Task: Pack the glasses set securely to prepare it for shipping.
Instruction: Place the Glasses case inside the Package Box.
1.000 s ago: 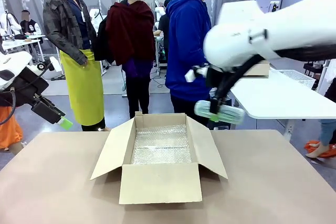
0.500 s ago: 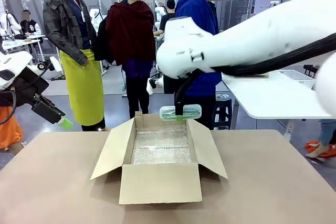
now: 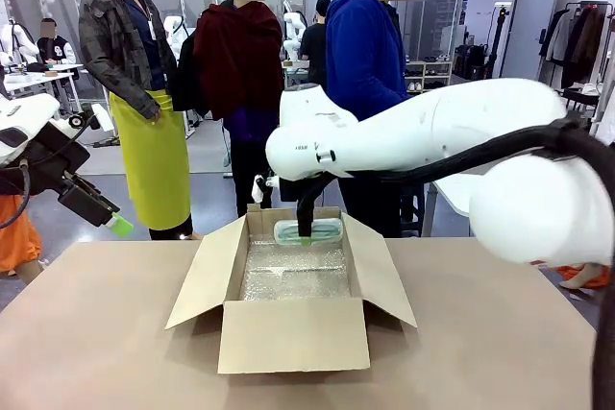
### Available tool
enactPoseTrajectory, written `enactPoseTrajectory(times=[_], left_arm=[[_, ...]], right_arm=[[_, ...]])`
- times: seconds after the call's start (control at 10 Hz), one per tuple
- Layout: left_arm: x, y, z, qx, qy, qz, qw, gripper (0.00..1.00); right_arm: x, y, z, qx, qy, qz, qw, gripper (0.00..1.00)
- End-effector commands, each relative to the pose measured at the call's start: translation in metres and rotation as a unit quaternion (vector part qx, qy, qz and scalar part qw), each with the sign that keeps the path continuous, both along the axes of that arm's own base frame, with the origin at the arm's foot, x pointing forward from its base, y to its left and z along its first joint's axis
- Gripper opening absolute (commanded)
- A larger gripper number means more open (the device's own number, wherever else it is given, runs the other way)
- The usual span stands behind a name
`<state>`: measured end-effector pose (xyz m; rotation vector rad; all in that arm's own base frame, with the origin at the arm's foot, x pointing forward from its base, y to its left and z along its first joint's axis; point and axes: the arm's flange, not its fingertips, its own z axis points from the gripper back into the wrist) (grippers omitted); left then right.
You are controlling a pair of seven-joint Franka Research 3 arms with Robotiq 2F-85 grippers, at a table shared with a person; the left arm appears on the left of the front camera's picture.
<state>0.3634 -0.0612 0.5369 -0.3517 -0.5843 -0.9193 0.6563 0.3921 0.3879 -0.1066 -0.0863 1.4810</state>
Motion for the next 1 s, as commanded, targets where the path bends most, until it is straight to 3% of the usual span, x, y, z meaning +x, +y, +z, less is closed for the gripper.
enactPoseTrajectory(times=[0.0,0.2,0.3,0.5,0.7,0.9], left_arm=[[0.0,0.002,0.001,-0.01,0.001,-0.01,1.0,1.0],[0.0,0.002,0.001,-0.01,0.001,-0.01,1.0,1.0],[0.0,0.002,0.001,-0.01,0.001,-0.01,1.0,1.0],[0.0,0.002,0.001,-0.01,0.001,-0.01,1.0,1.0],[0.0,0.002,0.001,-0.01,0.001,-0.01,1.0,1.0],[0.0,0.002,0.001,-0.01,0.001,-0.01,1.0,1.0]], right_arm=[[0.017,0.012,-0.014,0.017,0.003,-0.028,0.999,0.48],[0.017,0.013,-0.032,0.03,0.011,-0.034,0.999,0.48],[0.017,0.011,-0.031,0.025,0.013,-0.033,0.999,0.83],[0.013,0.008,-0.023,0.019,0.015,-0.034,0.999,1.0],[0.005,0.005,-0.02,0.016,0.022,-0.035,0.999,1.0],[0.015,0.002,-0.03,0.018,0.008,-0.024,1.0,1.0]])
